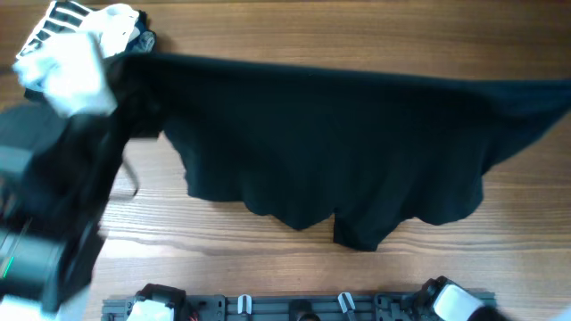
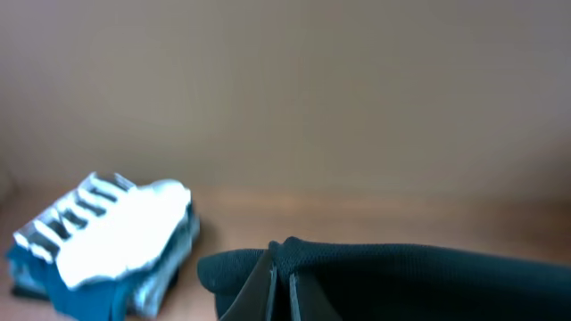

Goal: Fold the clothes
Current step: 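Lift the shirt with both grippers and lay it flat on the table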

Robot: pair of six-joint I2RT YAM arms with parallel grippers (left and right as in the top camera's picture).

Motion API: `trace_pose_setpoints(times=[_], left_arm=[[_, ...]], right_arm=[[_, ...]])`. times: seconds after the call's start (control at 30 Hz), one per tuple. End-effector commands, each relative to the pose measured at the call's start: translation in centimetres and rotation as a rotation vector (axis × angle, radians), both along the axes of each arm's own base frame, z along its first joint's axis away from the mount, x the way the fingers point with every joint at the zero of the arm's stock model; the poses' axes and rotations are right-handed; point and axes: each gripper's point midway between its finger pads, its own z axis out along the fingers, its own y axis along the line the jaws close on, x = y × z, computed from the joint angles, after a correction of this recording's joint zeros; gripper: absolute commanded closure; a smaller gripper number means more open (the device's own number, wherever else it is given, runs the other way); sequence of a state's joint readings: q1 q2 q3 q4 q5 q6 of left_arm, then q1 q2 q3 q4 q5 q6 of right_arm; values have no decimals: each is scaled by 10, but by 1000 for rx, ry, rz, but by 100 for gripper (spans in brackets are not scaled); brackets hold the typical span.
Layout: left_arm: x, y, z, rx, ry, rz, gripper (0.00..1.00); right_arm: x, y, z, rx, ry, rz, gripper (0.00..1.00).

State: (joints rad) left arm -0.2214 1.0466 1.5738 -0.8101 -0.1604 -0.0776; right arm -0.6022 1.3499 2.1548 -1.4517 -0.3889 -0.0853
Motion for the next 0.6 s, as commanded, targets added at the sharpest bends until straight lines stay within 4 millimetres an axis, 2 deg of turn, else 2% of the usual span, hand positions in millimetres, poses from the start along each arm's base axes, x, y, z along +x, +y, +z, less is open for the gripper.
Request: trace_pose_setpoints(times=[0.0,0.07,0.1,0.13,0.17,0.2,0.27,0.3,0.4,0.47,0.57], left_arm=[[64,5,-70,58,216,95,96],[107,-3,-125,92,348,97,96],[123,-4,-144,107,380,97,96],[138,-4,-159,117,400,100,96],[156,-4,-177,118,413,108,96],[167,-3,-185,116,409,115,96],[205,3,-207,102,370,139,96],[216,4,-211,95,347,144,96],[271,0,-226,61,199,155,96],[289,-2,-228,45,129,156,96],[304,-3,-230,32,68,158,96]], right_arm=[[56,-35,-71,75,206,78,96],[94,-43,-114,116,297,137,96],[115,-45,-133,129,324,158,96],[132,-47,-147,133,333,173,96],[157,-49,-165,131,330,195,96],[176,-49,-176,130,321,202,96],[227,-43,-202,121,269,227,96],[244,-39,-209,118,246,234,96],[319,-5,-235,50,122,289,96],[341,14,-246,16,89,306,96],[355,36,-260,-8,89,318,96]])
